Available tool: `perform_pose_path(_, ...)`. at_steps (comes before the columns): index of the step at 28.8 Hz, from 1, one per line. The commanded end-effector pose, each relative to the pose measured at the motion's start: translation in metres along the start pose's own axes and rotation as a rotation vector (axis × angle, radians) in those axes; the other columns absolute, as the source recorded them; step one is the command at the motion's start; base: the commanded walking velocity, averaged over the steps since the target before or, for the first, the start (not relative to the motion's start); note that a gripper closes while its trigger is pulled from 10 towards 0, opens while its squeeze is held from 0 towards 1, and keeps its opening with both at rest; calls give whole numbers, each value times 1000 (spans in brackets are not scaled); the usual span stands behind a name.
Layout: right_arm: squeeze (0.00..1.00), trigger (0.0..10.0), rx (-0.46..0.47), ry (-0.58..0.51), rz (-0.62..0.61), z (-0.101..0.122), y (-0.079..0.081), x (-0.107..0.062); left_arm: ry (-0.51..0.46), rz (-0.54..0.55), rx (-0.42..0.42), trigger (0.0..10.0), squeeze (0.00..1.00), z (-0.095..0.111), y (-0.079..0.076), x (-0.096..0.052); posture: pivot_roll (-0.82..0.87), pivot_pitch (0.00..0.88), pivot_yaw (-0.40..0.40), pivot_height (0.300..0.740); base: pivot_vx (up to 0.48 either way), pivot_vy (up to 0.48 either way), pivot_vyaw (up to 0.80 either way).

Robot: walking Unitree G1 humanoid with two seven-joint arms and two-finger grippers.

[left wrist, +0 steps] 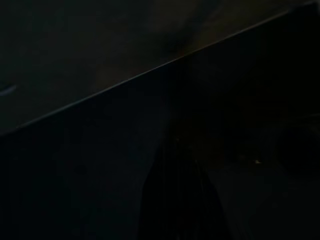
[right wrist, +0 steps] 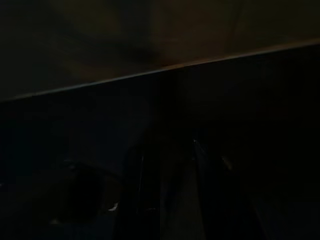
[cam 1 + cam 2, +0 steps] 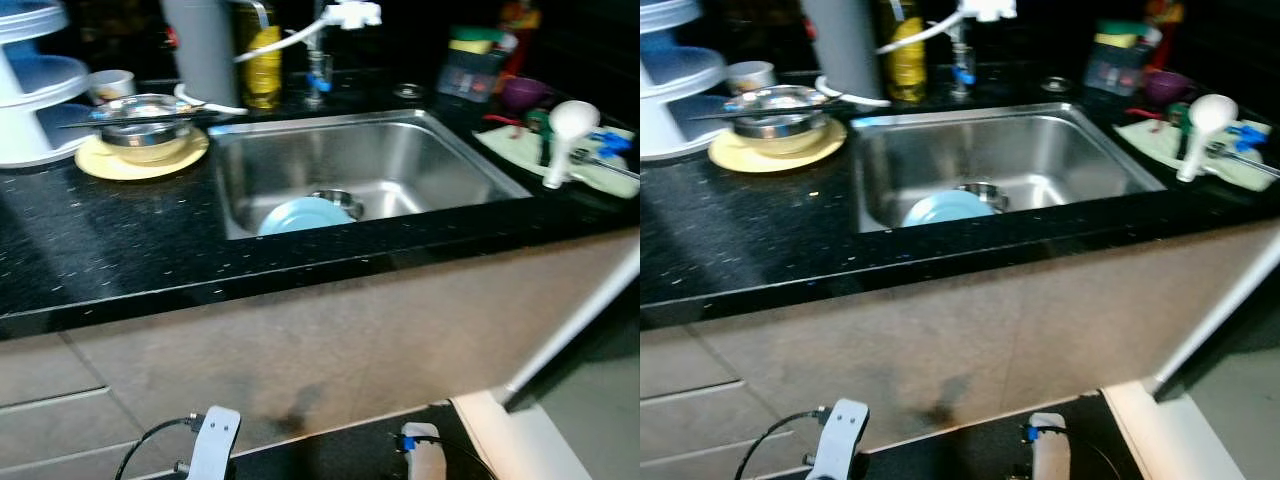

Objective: Kitchen organization

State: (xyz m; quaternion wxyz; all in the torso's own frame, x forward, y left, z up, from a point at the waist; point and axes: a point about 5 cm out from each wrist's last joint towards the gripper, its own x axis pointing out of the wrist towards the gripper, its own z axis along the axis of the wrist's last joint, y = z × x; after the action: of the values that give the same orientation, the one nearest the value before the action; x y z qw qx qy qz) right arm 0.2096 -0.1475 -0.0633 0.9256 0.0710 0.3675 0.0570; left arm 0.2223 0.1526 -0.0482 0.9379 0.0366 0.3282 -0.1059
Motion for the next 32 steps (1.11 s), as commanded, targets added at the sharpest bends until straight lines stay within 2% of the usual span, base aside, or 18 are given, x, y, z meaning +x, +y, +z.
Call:
perform_pose_path(1, 0, 10000, 7, 36, -19, -13, -5, -4, 12, 13, 34, 10000, 0, -6, 3, -1, -76, 166, -25, 740, 0, 0, 419)
perform_pose_path(3, 0, 10000, 37, 41, -30, -16, -7, -5, -5, 9, 49, 10000, 0, -4, 3, -1, -74, 161, -20, 740, 0, 0, 419)
perform_pose_path(10, 0, 10000, 8, 120, -37, -34, -9, -10, -3, 31, 69, 10000, 0, -4, 6, 0, -76, 162, -14, 740, 0, 0, 0)
perform_pose_path(19, 0, 10000, 7, 109, -46, -32, -11, -9, -24, 40, 1, 10000, 0, -1, 7, 2, -77, 161, -10, 740, 0, 0, 0)
perform_pose_path(23, 0, 10000, -21, 114, -34, -31, -11, -8, -58, 74, 2, 10000, 0, 2, 11, 2, -75, 161, -11, 740, 0, 0, 0)
perform_pose_path(32, 0, 10000, -23, 117, -25, -31, -9, -7, -29, 68, 10, 10000, 0, -2, 13, 1, -75, 155, -11, 740, 0, 70, 0)
